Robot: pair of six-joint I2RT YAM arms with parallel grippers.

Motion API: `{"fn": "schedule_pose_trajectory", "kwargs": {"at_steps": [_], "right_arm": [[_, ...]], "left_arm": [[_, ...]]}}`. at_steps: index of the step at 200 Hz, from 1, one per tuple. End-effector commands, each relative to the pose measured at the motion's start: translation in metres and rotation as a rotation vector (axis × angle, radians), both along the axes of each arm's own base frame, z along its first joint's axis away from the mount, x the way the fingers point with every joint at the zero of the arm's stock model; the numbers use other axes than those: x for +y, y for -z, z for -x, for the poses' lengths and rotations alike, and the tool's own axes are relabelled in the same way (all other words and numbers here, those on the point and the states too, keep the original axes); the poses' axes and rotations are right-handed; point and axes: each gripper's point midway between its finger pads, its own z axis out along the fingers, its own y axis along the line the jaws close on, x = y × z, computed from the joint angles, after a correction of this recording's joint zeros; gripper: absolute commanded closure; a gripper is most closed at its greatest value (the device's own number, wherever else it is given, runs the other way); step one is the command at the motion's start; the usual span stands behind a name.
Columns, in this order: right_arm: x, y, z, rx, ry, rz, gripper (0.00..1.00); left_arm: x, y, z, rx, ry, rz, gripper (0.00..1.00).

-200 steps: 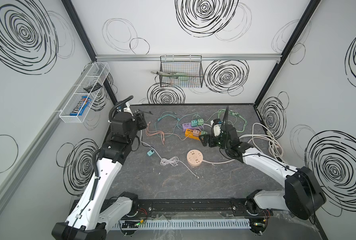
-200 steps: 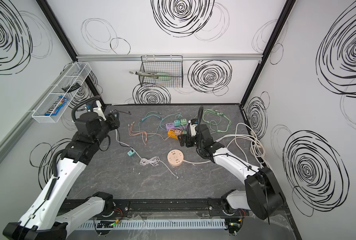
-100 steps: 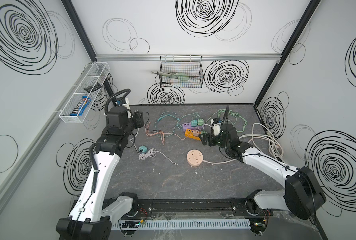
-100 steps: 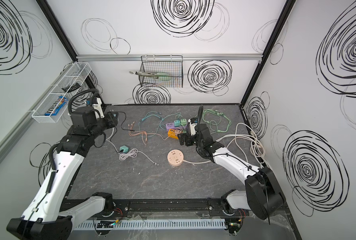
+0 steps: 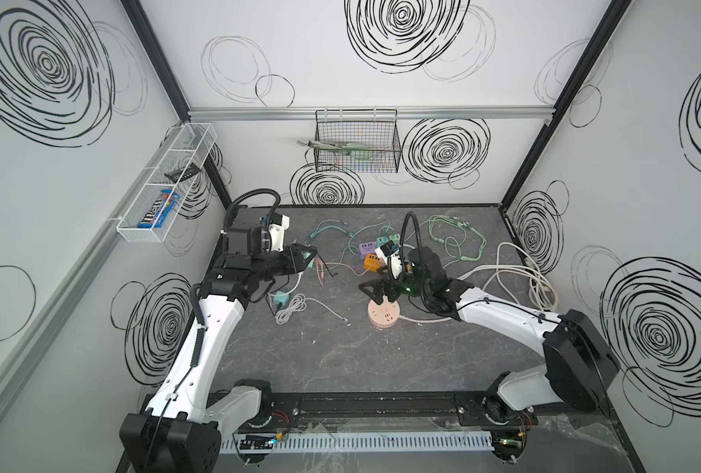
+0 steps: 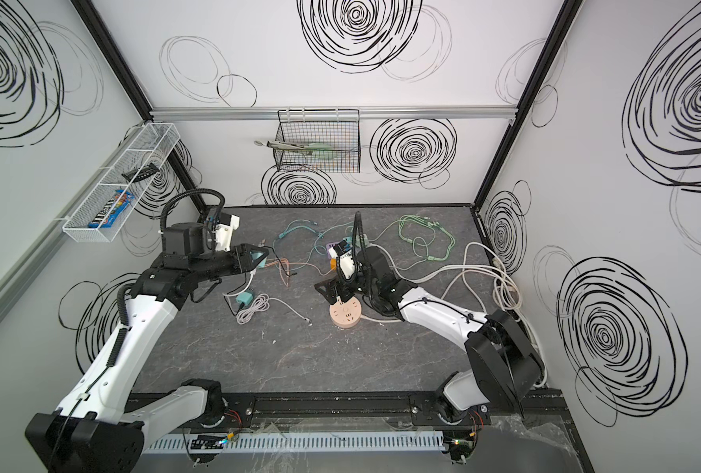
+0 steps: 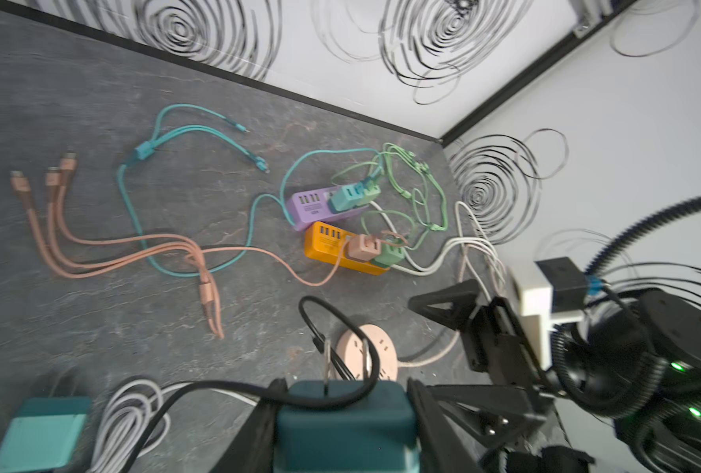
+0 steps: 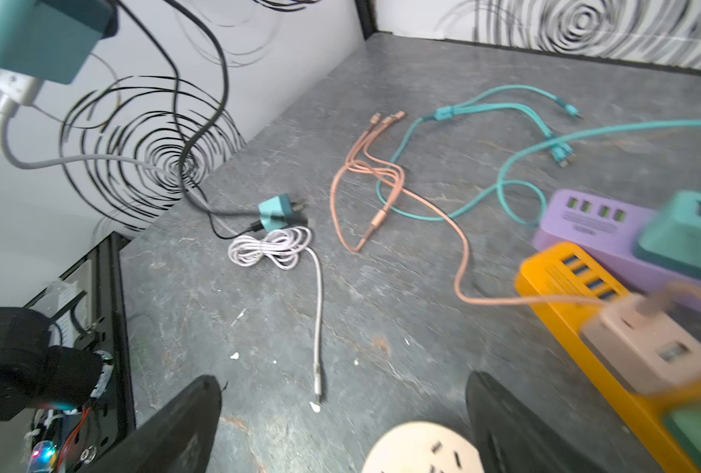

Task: Insert the plug
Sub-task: 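Carry the teal charger toward the strips with the left gripper while the right follows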

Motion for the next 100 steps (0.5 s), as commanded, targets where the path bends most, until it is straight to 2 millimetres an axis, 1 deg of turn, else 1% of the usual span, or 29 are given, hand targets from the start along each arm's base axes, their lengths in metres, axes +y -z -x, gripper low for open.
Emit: {"fn": "schedule_pose_trajectory", "kwargs": {"at_steps": [1,15,31,48,63,75,80,85,89,100], "right_arm": [[0.036,-0.033,0.009,-0.120,-0.142,-0.106,0.03],[0.054,-0.043,0.011,-0.130,-0.185,-0.156,0.03],[0.074,-0.050,0.010,-0.159,-0.213,-0.180,0.03],[0.088,-0.057,0.000,-0.185,-0.199,-0.201,0.03],[0.093,-0.068,-0.008,-0.193,-0.175,-0.232,0.03],[0.091,-0.077,-0.010,-0.223,-0.158,-0.251,0.02],[0.089,-0.079,-0.009,-0.242,-0.153,-0.255,0.00],[0.086,-0.081,-0.009,-0.268,-0.149,-0.258,0.04],[0.084,-0.082,-0.008,-0.287,-0.147,-0.259,0.09],[0.076,-0.084,-0.008,-0.323,-0.119,-0.259,0.31]], "left_arm": [[-0.030,-0.048,0.014,-0.145,0.171,0.131,1.00],[-0.039,-0.053,0.018,-0.151,0.210,0.139,1.00],[-0.042,-0.055,0.020,-0.157,0.219,0.137,1.00],[-0.043,-0.054,0.021,-0.155,0.221,0.133,1.00],[-0.042,-0.051,0.020,-0.151,0.211,0.117,1.00],[-0.040,-0.047,0.019,-0.151,0.196,0.093,1.00],[-0.039,-0.046,0.018,-0.151,0.187,0.085,1.00],[-0.038,-0.044,0.017,-0.149,0.181,0.076,1.00],[-0.037,-0.043,0.017,-0.148,0.177,0.071,1.00],[-0.038,-0.041,0.016,-0.145,0.177,0.065,1.00]]}}
